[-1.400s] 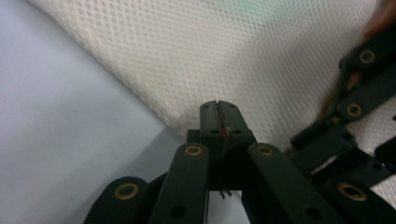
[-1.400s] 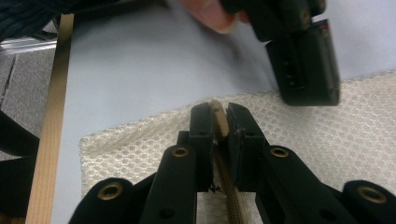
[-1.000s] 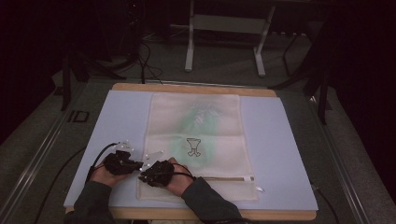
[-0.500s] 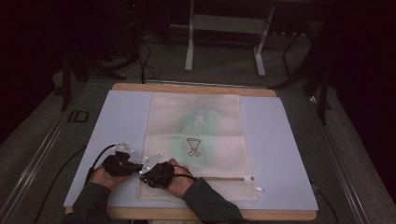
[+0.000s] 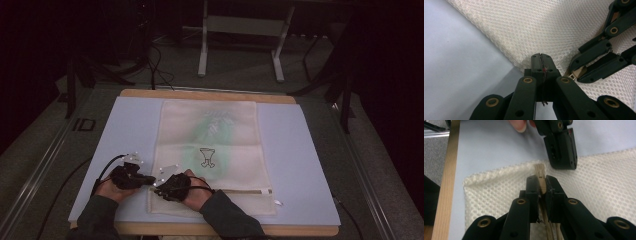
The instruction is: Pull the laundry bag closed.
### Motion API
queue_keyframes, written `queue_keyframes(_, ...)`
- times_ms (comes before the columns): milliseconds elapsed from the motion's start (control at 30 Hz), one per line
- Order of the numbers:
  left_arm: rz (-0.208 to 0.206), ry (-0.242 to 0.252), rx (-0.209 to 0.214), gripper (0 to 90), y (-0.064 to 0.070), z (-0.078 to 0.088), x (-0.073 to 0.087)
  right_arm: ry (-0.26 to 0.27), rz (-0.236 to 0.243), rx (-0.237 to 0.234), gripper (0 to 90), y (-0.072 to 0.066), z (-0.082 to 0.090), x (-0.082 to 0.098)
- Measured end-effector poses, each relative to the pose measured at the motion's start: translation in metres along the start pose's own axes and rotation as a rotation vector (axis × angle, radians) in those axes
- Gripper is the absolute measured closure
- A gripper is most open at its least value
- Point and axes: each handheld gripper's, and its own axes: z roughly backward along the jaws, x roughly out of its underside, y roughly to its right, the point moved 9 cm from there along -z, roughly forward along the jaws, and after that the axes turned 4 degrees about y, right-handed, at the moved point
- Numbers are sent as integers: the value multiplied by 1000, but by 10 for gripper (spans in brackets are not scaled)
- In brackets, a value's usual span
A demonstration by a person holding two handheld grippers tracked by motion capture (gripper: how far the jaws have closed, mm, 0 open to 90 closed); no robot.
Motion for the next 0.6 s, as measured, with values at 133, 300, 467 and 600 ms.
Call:
queue_keyframes(133,-4,0,0,900,0,0,0,-10,15,8,823,0,3,2)
queue_keyframes(300,-5,-2,1,900,0,0,0,-16,23,14,822,-1,5,2)
queue_keyframes(467,-8,-5,-1,900,0,0,0,-30,38,25,823,-2,7,4)
queue_keyframes(600,-3,-2,3,900,0,0,0,-54,52,42,823,-2,10,5)
